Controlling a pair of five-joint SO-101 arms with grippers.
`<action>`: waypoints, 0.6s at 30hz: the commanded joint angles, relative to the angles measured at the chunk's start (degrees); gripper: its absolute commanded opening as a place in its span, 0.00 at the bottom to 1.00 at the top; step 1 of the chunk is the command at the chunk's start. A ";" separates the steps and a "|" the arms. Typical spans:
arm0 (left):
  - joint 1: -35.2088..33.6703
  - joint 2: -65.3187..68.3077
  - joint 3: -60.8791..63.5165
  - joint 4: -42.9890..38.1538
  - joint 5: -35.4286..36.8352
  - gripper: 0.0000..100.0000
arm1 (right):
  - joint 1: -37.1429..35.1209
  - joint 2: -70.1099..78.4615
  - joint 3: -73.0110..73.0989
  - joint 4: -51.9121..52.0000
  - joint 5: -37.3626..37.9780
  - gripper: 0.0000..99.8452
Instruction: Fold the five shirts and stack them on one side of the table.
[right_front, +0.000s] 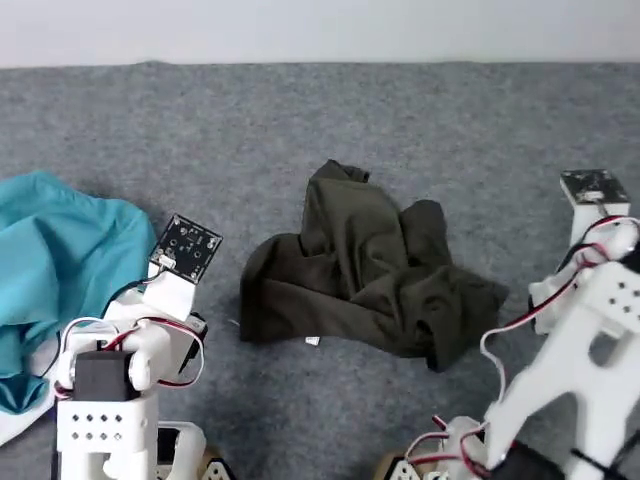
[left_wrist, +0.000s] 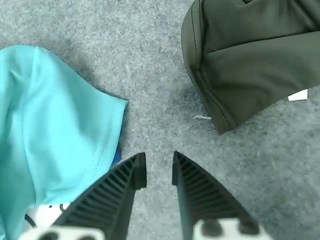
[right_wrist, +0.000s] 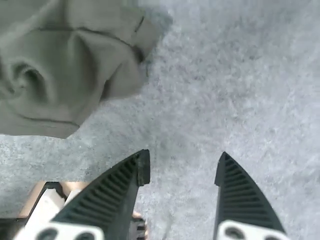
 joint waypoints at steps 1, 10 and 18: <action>-0.18 0.09 -0.48 -1.23 -0.35 0.10 | -8.75 -5.58 0.44 2.51 -0.62 0.22; -11.96 -0.09 -2.68 -1.23 -0.35 0.10 | -35.65 -8.84 1.49 2.51 -11.87 0.23; -21.98 -0.26 -2.24 -1.23 -0.62 0.10 | -49.10 -5.32 7.30 2.42 -14.77 0.23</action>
